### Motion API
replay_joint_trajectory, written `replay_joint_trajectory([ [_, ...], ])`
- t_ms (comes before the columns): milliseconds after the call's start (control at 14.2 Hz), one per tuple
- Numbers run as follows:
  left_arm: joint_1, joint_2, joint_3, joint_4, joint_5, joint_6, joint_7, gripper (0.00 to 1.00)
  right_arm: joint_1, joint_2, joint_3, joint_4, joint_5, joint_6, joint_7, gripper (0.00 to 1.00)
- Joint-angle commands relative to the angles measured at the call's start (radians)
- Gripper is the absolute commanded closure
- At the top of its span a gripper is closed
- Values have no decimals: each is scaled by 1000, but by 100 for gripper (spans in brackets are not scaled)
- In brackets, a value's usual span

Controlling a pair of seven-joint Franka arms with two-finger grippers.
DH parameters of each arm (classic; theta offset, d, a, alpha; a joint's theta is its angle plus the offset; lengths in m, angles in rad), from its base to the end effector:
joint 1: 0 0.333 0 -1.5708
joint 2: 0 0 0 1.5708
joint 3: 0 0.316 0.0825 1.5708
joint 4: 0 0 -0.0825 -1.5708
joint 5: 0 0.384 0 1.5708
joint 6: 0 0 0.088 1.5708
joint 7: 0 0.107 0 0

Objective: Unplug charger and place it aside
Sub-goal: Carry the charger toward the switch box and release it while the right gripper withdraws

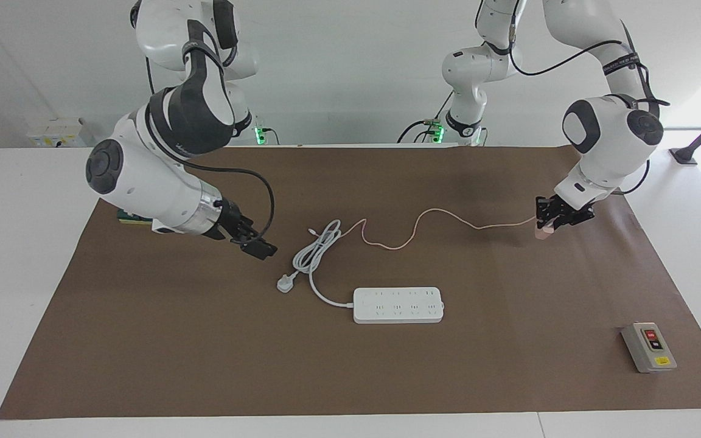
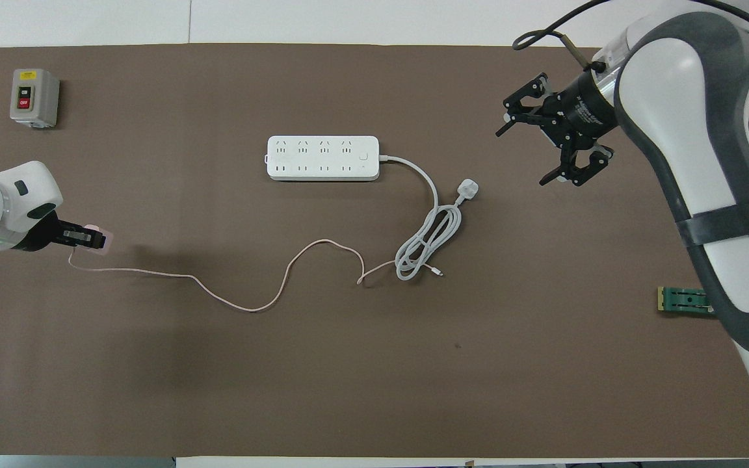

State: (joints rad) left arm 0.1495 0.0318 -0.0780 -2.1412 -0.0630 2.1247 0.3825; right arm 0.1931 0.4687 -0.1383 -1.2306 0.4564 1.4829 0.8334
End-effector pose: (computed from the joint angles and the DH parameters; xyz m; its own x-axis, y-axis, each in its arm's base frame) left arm 0.5373 0.0358 0.3857 0.9614 -0.2738 -0.0253 -0.2716 -0.9600 0.0688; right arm 0.6657 0.1073 0.4976 0.6622 -0.6213 -0.4189 -0.7149 -0.6913 -0.1048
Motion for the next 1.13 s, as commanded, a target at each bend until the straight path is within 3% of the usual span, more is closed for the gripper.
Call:
replay_joint_trajectory([
  [0, 7, -67, 4, -92, -41, 47, 24, 100, -27, -71, 6, -52, -106, -45, -222, 0],
  [71, 19, -64, 4, -97, -47, 55, 26, 100, -41, -84, 6, -52, -143, -61, -311, 0],
  [141, 25, -61, 4, -101, -47, 66, 27, 75, -50, -96, 6, -53, -184, -67, -404, 0],
  [212, 27, -58, 4, -105, -47, 72, 32, 23, -63, -108, 6, -53, -229, -76, -500, 0],
  [283, 36, -55, 6, -109, -47, 86, 39, 0, -75, -114, 8, -52, -266, -82, -596, 0],
  [636, 59, -33, 7, -88, -46, 129, 99, 0, -104, -197, 8, -78, -418, -92, -919, 0],
  [918, 42, -3, 7, 62, -46, 51, 34, 0, -124, -398, 22, -278, -493, -64, -965, 0],
  [1060, 29, -4, 6, 122, -44, -12, -139, 0, -132, -461, 23, -351, -504, -33, -968, 0],
])
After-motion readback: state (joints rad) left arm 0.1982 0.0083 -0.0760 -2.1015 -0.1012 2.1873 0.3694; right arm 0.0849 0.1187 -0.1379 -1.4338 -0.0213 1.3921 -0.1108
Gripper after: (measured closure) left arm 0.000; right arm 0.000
